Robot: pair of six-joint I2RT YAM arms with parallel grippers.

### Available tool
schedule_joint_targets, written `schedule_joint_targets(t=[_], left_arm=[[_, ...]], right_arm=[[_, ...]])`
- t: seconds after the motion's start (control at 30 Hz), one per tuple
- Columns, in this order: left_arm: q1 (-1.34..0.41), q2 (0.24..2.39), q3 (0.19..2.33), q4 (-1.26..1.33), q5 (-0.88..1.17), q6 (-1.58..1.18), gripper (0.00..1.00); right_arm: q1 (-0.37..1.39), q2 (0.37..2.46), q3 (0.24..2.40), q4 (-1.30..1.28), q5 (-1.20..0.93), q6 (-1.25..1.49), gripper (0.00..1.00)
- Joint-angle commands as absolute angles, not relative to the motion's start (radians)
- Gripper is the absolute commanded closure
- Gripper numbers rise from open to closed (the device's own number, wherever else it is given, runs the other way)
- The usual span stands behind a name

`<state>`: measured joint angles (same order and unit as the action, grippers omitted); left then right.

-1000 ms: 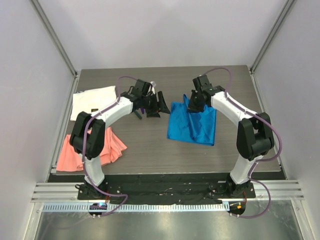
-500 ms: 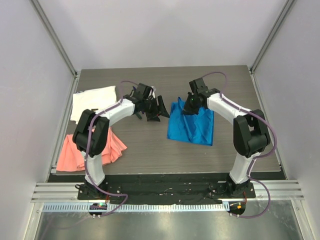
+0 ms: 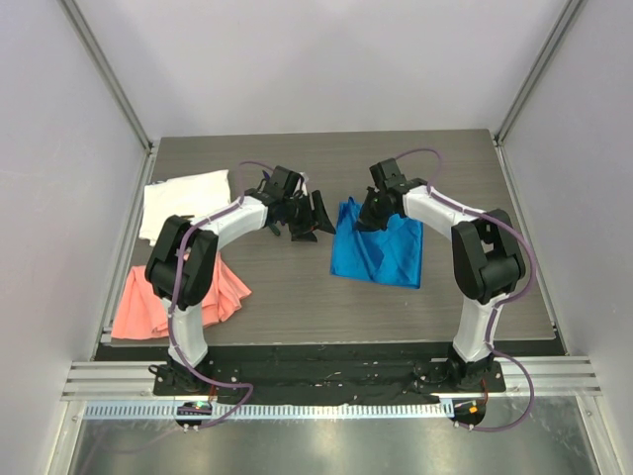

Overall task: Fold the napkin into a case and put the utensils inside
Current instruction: Fold the rectangle-folded napkin at the center of the board.

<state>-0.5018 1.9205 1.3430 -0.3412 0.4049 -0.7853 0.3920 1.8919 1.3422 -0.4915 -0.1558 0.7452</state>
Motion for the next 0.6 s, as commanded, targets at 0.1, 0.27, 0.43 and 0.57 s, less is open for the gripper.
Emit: schedule_joint_targets(t=[0.1, 0.27, 0.43, 0.57], left_arm=[[-0.505, 1.893, 1.351, -0.316, 0.422, -0.782, 0.34], [-0.505, 1.887, 1.353, -0.322, 0.417, -0.776, 0.34], [-0.500, 1.875, 1.364, -0.336, 0.411, -0.765, 0.34], [-0.494, 1.855, 1.388, -0.376, 0.394, -0.742, 0.34]], right_arm=[[0.400, 1.893, 1.325, -0.425, -0.192, 0.770, 0.98], [0.408, 1.916, 1.330, -0.400, -0.233, 0.762, 0.91], [0.414, 1.911, 1.318, -0.397, -0.284, 0.736, 0.69], [0.411, 1.832, 1.313, -0.388, -0.299, 0.693, 0.51]])
